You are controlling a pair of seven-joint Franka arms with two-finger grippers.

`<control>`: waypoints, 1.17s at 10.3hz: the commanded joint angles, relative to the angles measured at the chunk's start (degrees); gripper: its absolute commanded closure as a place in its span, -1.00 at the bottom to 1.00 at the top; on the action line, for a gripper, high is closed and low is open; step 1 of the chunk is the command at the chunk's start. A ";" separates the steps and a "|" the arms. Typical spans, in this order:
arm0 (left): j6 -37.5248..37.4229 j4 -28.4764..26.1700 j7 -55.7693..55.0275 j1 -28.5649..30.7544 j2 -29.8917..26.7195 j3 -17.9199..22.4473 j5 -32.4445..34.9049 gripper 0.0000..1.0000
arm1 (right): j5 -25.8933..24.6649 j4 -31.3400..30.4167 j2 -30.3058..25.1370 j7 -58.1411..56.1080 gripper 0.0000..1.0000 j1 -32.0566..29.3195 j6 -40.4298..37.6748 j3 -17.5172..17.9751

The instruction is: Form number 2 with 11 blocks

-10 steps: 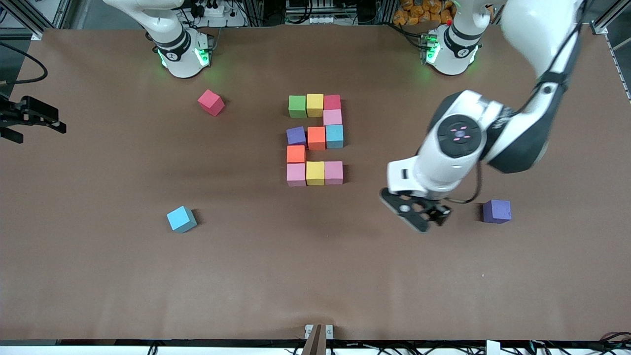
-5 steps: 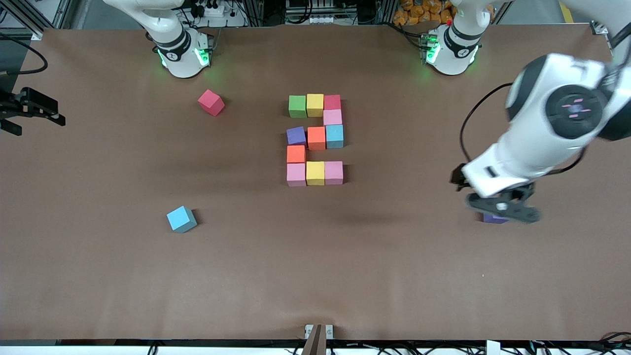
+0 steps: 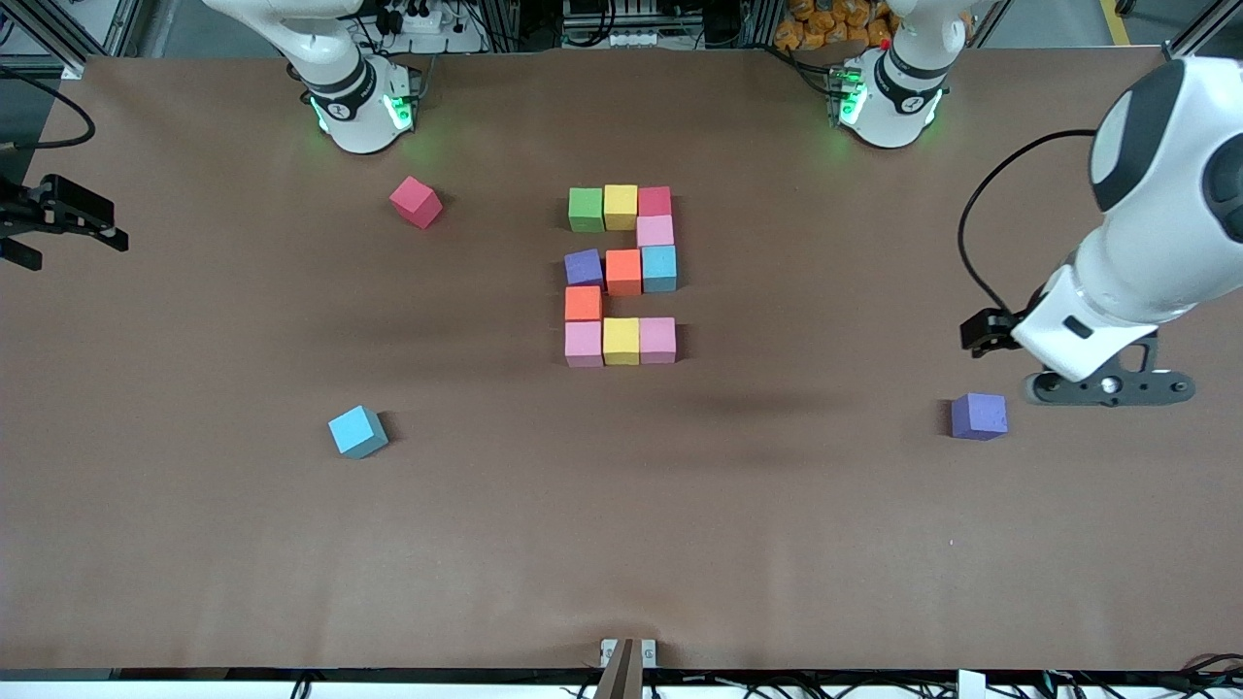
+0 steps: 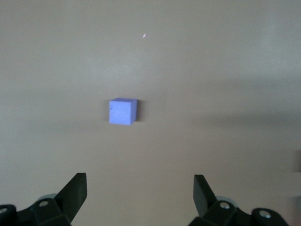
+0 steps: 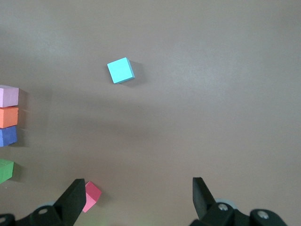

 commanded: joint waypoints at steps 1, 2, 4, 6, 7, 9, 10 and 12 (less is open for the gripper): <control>-2.83 -1.66 -0.12 3.62 -3.93 -0.37 -1.29 -1.00 | -0.63 -1.38 -1.42 -0.18 -1.00 0.27 0.58 -0.12; -3.10 -1.66 -0.12 3.90 -5.07 -0.28 -1.38 -1.00 | -0.63 -1.38 -1.33 -0.18 -1.00 0.27 0.58 -0.12; -2.84 -1.66 -1.26 3.91 -7.35 -0.19 -2.08 -1.00 | -0.63 -1.38 -1.33 -0.18 -1.00 0.27 0.58 -0.12; -2.05 -2.88 -1.09 -1.24 -11.30 8.09 -7.77 -1.00 | -0.63 -1.29 -1.33 -0.18 -1.00 0.18 0.58 -0.12; -2.05 -4.02 -0.13 -6.76 -13.15 15.81 -10.06 -1.00 | -0.63 -1.21 -1.33 -0.18 -1.00 0.27 0.58 -0.12; -1.96 -6.57 1.37 -11.36 -15.18 23.59 -15.08 -1.00 | -0.63 -1.21 -1.33 -0.18 -1.00 0.18 0.58 -0.12; -0.57 -8.14 1.72 -15.74 -16.06 28.41 -15.44 -1.00 | -0.63 -1.21 -1.33 -0.18 -1.00 0.18 0.58 -0.21; 3.38 -12.62 4.79 -21.47 -19.04 36.16 -17.72 -1.00 | -0.63 -1.21 -1.24 -0.18 -1.00 0.18 0.58 -0.21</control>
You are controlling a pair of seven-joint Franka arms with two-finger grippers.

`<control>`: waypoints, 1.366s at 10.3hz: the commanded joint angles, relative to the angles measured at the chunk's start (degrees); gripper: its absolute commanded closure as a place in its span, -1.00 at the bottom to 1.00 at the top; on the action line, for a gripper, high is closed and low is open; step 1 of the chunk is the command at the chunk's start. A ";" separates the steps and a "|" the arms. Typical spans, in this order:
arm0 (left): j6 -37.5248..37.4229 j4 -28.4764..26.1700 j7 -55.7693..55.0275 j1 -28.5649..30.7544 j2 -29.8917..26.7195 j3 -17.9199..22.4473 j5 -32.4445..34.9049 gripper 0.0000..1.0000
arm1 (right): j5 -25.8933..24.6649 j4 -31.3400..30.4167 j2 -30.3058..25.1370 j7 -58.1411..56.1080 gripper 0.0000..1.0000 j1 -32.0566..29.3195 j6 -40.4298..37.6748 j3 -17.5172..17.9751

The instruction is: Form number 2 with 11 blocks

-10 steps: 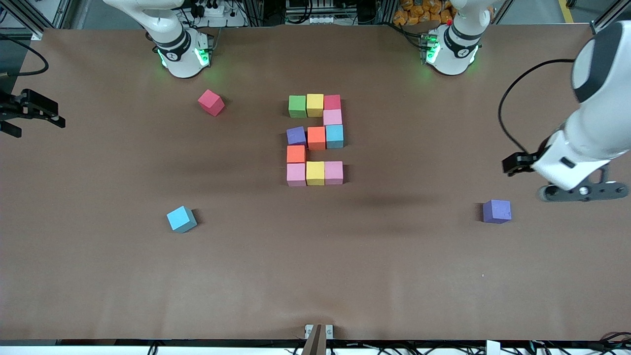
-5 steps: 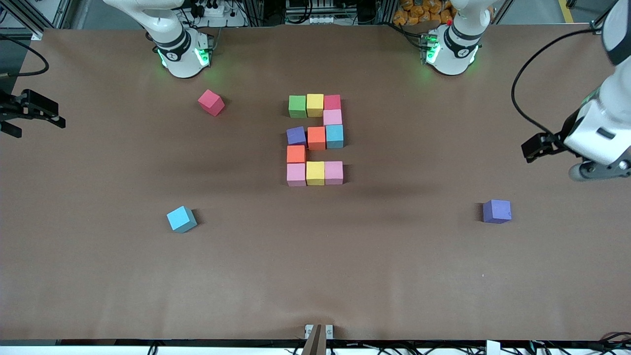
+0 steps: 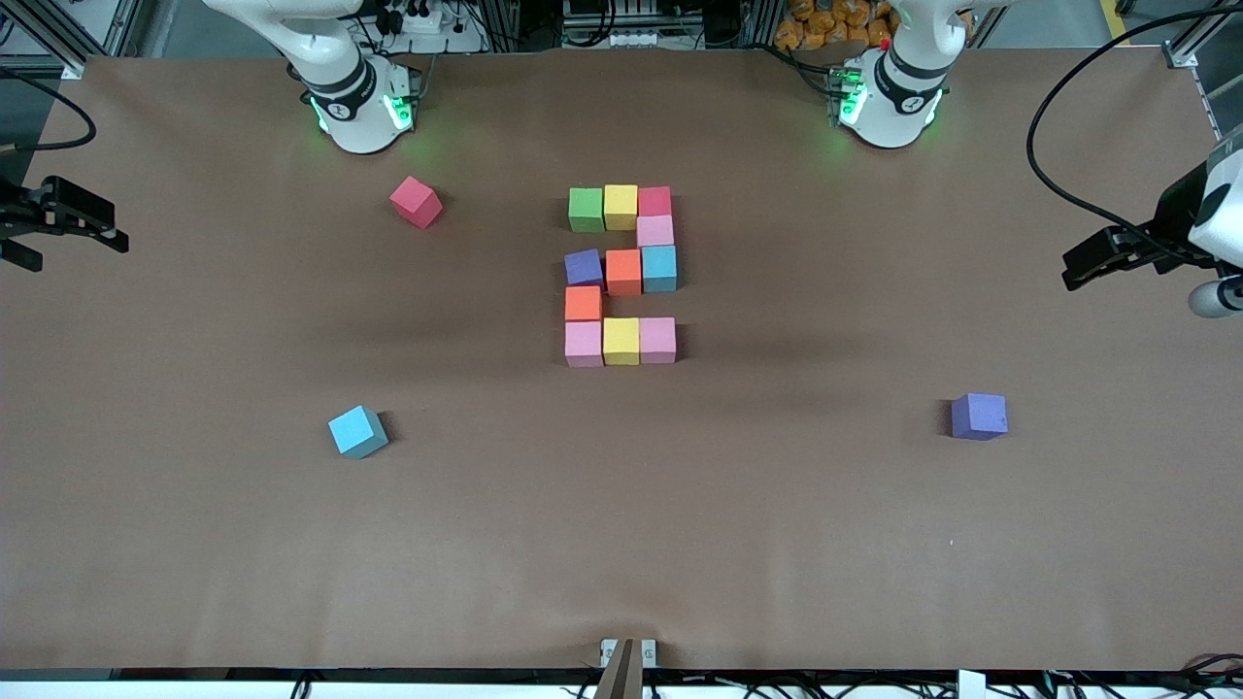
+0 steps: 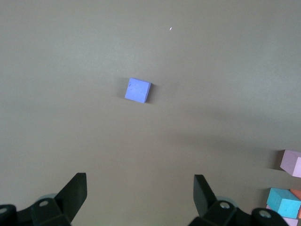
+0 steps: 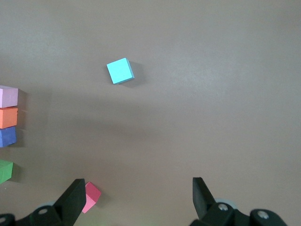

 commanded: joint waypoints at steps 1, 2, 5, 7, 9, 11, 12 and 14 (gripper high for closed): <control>3.36 -5.77 2.35 -4.51 -4.29 5.27 -1.92 -1.00 | -0.66 -0.87 -1.24 -0.10 -1.00 0.00 0.58 -0.17; 3.28 -5.86 2.43 -5.30 -4.72 5.62 -1.92 -1.00 | -0.49 -0.87 -1.41 -0.01 -1.00 -0.26 1.89 -0.34; 3.45 -6.12 3.83 -7.32 -5.96 6.76 -3.75 -1.00 | -1.36 -0.87 -1.68 8.40 -1.00 0.18 2.78 0.00; 3.54 -6.57 4.37 -9.70 -5.96 6.94 -3.68 -1.00 | -1.63 -0.52 -1.68 8.96 -1.00 0.09 2.87 -0.17; 3.45 -6.22 5.24 -8.83 -5.61 6.33 -3.15 -1.00 | -1.63 -0.43 -1.68 9.05 -1.00 0.00 2.78 -0.17; 3.37 -6.04 5.25 -6.91 -5.61 4.40 -2.88 -1.00 | -1.54 -0.43 -1.68 9.05 -1.00 0.00 2.69 -0.17; 3.28 -6.04 5.25 -6.20 -5.61 3.70 -2.88 -1.00 | -1.54 -0.43 -1.68 9.05 -1.00 0.00 2.69 -0.17; 3.01 -6.04 5.16 -5.40 -5.87 3.16 -2.88 -1.00 | -1.45 -0.43 -1.68 10.35 -1.00 -0.08 2.60 -0.26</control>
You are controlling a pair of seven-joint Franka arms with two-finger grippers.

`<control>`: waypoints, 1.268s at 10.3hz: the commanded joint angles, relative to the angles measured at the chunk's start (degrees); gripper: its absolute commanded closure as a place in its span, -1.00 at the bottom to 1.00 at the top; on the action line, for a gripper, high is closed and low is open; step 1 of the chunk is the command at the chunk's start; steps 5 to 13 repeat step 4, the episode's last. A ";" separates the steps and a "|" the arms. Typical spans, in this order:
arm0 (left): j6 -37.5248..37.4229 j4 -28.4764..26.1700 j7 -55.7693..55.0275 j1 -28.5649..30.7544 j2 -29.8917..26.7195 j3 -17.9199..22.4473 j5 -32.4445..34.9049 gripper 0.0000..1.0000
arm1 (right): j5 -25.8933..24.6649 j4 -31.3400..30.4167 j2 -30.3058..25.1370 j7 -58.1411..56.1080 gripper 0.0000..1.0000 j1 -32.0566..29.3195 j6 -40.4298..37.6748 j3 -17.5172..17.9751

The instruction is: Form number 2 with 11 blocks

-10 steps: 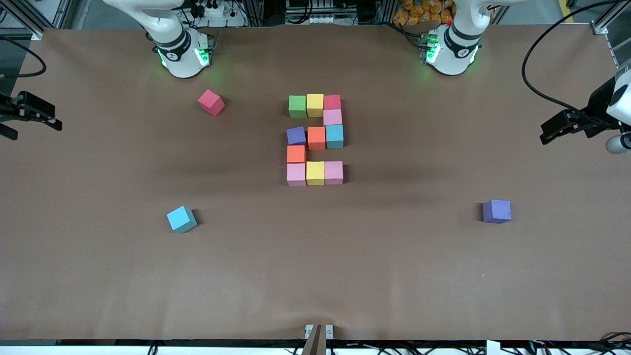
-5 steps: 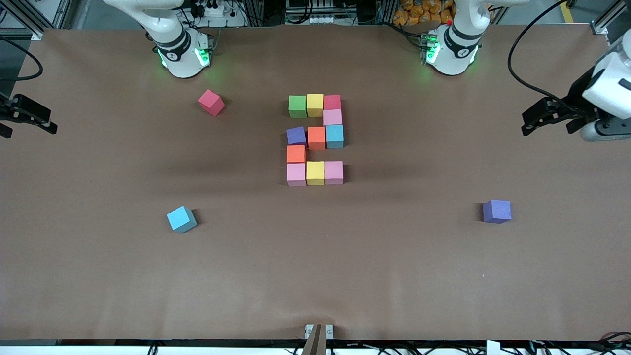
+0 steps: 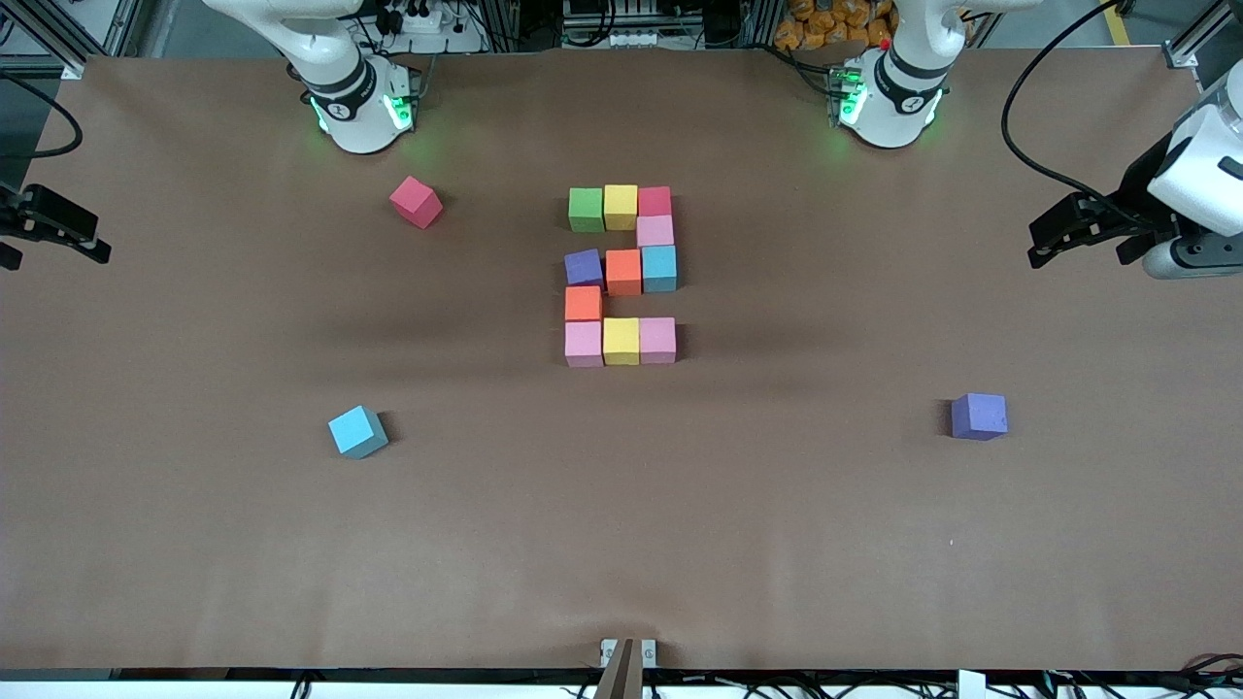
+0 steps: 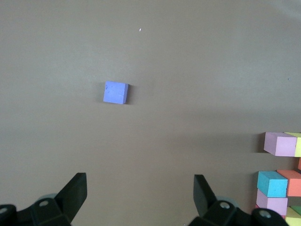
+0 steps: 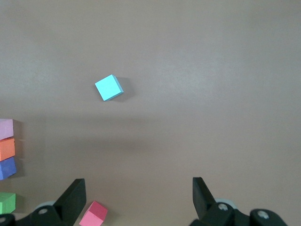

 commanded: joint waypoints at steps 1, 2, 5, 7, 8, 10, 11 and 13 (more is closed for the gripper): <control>-0.09 -0.83 1.00 1.57 -1.25 -1.11 -0.20 -1.00 | -0.48 -0.49 -1.04 3.04 -1.00 -0.01 -0.04 0.12; -0.18 -0.83 0.48 1.57 -1.34 -1.11 -0.29 -1.00 | -0.48 -0.49 -1.04 3.14 -1.00 0.00 -0.04 0.12; -0.18 -0.83 0.39 1.57 -1.34 -1.11 -0.29 -1.00 | -0.48 -0.49 -1.04 3.14 -1.00 0.00 -0.04 0.12; -0.18 -0.83 0.39 1.57 -1.34 -1.11 -0.29 -1.00 | -0.48 -0.49 -1.04 3.14 -1.00 0.00 -0.04 0.12; -0.18 -0.83 0.39 1.57 -1.34 -1.11 -0.29 -1.00 | -0.48 -0.49 -1.04 3.14 -1.00 0.00 -0.04 0.12; -0.18 -0.83 0.39 1.57 -1.34 -1.11 -0.29 -1.00 | -0.48 -0.49 -1.04 3.14 -1.00 0.00 -0.04 0.12; -0.18 -0.83 0.39 1.57 -1.34 -1.11 -0.29 -1.00 | -0.48 -0.49 -1.04 3.14 -1.00 0.00 -0.04 0.12; -0.18 -0.83 0.39 1.57 -1.34 -1.11 -0.29 -1.00 | -0.48 -0.49 -1.04 3.14 -1.00 0.00 -0.04 0.12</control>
